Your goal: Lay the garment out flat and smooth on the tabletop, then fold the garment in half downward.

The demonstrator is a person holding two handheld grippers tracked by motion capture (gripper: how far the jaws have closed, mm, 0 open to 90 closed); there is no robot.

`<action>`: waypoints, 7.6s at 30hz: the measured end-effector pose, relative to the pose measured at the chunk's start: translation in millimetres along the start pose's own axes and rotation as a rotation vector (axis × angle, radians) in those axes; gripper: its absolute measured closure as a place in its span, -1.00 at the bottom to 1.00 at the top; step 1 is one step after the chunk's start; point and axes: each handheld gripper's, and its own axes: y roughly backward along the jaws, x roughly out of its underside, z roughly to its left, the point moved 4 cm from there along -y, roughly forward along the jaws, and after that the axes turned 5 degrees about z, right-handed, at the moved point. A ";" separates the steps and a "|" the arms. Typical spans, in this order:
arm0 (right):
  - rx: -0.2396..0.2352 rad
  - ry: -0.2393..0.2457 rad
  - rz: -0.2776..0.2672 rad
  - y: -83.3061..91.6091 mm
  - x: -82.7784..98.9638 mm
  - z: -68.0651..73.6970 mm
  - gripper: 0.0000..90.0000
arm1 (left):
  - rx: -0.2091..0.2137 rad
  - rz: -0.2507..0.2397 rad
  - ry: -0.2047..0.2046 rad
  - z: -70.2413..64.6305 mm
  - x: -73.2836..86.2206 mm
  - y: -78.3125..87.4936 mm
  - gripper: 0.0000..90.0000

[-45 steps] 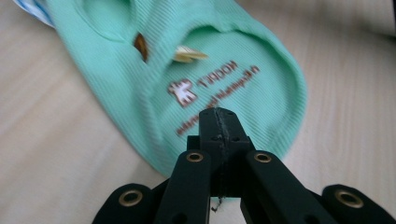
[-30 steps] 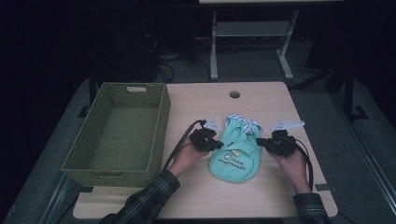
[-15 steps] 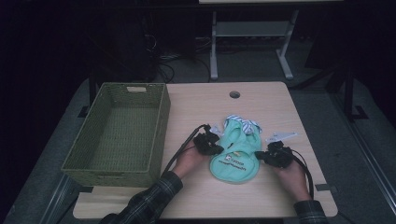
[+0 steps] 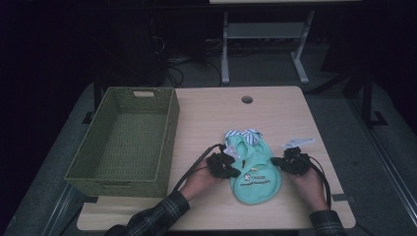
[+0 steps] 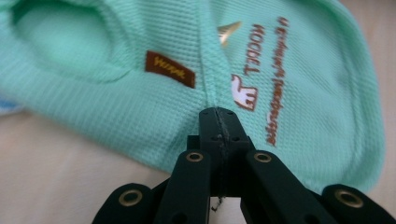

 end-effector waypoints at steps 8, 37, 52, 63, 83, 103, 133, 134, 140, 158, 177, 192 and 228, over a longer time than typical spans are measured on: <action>-0.004 -0.005 -0.022 8.6 1.3 2.5 0.95 | -0.020 -0.055 0.036 8.0 -6.0 13.0 0.93; -0.035 0.037 0.026 19.7 31.3 36.5 0.98 | -0.273 -0.002 0.158 91.6 -33.1 11.6 0.86; -0.036 0.036 0.027 20.1 31.6 35.8 0.99 | -0.201 -0.037 0.197 87.5 -27.2 16.7 0.31; -0.033 0.033 0.024 20.0 31.9 36.6 0.99 | -0.228 0.017 0.154 88.7 -23.1 2.1 0.95; -0.002 0.008 0.027 21.8 32.9 30.8 1.00 | -0.290 0.041 0.168 84.8 -1.3 27.4 0.99; -0.033 0.024 -0.005 27.6 31.7 33.1 0.95 | -0.289 -0.087 0.198 89.4 -6.9 49.6 0.33; -0.072 0.056 -0.056 29.8 12.5 40.9 0.96 | -0.209 -0.029 0.222 66.6 16.6 38.3 0.87; -0.075 0.061 -0.061 29.7 9.6 42.5 0.97 | -0.207 -0.028 0.219 64.0 18.8 39.9 0.87; -0.109 0.093 -0.076 24.5 -5.6 55.5 0.99 | -0.194 -0.026 0.217 49.7 30.6 45.8 0.86; -0.176 0.177 0.016 -21.1 -18.3 80.5 0.99 | -0.173 -0.054 0.262 34.4 52.1 41.8 0.04; -0.178 0.167 0.004 -22.9 -14.9 81.2 1.00 | -0.173 -0.063 0.237 38.8 51.0 39.1 0.77; -0.179 0.159 0.008 -23.6 -16.2 80.4 1.00 | -0.163 -0.214 0.210 35.1 28.8 70.6 0.84; -0.123 0.116 0.005 7.1 3.0 60.7 1.00 | -0.261 -0.353 0.155 49.3 -7.3 109.3 0.85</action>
